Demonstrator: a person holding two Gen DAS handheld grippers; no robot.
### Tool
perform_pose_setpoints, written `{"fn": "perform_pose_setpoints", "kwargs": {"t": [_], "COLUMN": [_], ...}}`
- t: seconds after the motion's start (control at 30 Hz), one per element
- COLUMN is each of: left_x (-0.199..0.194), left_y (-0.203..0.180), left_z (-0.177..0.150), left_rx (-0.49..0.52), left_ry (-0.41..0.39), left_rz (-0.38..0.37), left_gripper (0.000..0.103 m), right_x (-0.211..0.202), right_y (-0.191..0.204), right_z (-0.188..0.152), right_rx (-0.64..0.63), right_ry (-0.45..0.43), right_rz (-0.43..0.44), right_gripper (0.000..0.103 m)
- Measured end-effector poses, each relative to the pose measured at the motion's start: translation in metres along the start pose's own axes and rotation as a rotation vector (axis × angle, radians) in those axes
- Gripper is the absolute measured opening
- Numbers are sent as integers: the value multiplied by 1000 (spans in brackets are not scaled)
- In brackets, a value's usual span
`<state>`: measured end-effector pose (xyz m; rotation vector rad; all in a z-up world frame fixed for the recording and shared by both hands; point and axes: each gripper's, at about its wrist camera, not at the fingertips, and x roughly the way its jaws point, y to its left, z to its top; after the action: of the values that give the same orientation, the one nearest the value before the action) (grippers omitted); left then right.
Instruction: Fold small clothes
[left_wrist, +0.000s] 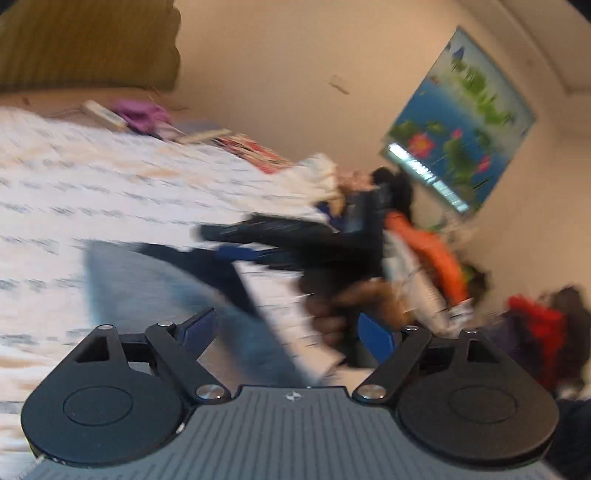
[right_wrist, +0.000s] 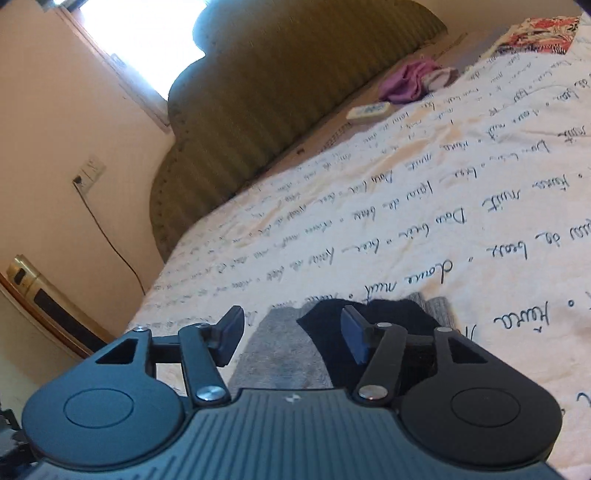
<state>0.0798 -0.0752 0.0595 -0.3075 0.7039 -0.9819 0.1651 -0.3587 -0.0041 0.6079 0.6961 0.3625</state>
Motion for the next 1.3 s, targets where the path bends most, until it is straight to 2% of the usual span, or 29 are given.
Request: {"fn": "perform_pose_setpoints", "kwargs": {"t": [0.03, 0.1, 0.13, 0.2, 0.27, 0.33, 0.4, 0.47, 0.53, 0.6, 0.67, 0.73, 0.8, 0.87, 0.9, 0.97, 1.03, 1.1, 1.13, 1.2, 1.3], "left_x": [5, 26, 40, 76, 113, 138, 145, 146, 148, 141, 119, 91, 71, 68, 71, 81, 94, 95, 95, 89, 69], "left_y": [-1, 1, 7, 25, 48, 68, 71, 71, 68, 66, 56, 42, 26, 12, 7, 1, 3, 3, 1, -2, -1], "left_z": [2, 5, 5, 7, 6, 1, -6, -13, -18, -17, -18, -23, -33, -47, -56, -75, -95, -105, -103, -93, -67], "left_rx": [13, 86, 110, 145, 149, 119, 202, 242, 297, 295, 268, 248, 261, 317, 360, 467, 565, 626, 619, 581, 409], "left_ry": [-18, -59, -55, -4, 65, 128, 110, 104, 93, 83, 56, 25, 1, 25, 46, 90, 141, 126, 136, 143, 101], "left_rz": [20, 181, 243, 341, 406, 456, 470, 484, 502, 510, 511, 468, 394, 348, 350, 393, 432, 444, 450, 445, 402], "left_gripper": [88, 88, 86, 81, 74, 72, 78, 79, 79, 79, 73, 73, 76, 77, 79, 79, 82, 83, 83, 76, 76], "right_x": [11, 22, 26, 28, 23, 21, 21, 24, 27, 25, 14, -13, -37, -45, -45, -38, -29, -28, -29, -34, -51], "right_y": [-1, -6, -11, -27, -44, -49, -46, -44, -45, -47, -47, -41, -35, -31, -30, -32, -39, -50, -54, -47, -17], "right_z": [-1, -5, -7, -12, -19, -24, -27, -30, -30, -27, -25, -29, -40, -51, -57, -65, -75, -80, -79, -73, -70], "right_rx": [4, 1, -2, 51, 131, 142, 83, 19, 13, 35, 74, 87, 94, 112, 132, 158, 157, 186, 221, 207, 105], "right_ry": [21, 32, 38, 16, -8, -17, -15, -15, -25, -24, -37, -85, -104, -70, -50, 9, 49, 44, 48, 50, 3], "right_rz": [-32, -73, -115, -171, -118, -104, -132, -147, -136, -121, -114, -106, -21, 52, 74, 115, 88, 118, 115, 70, -23], "right_gripper": [58, 57, 57, 56, 56, 55, 54, 53, 53, 53, 54, 57, 57, 57, 57, 57, 54, 51, 45, 45, 50]}}
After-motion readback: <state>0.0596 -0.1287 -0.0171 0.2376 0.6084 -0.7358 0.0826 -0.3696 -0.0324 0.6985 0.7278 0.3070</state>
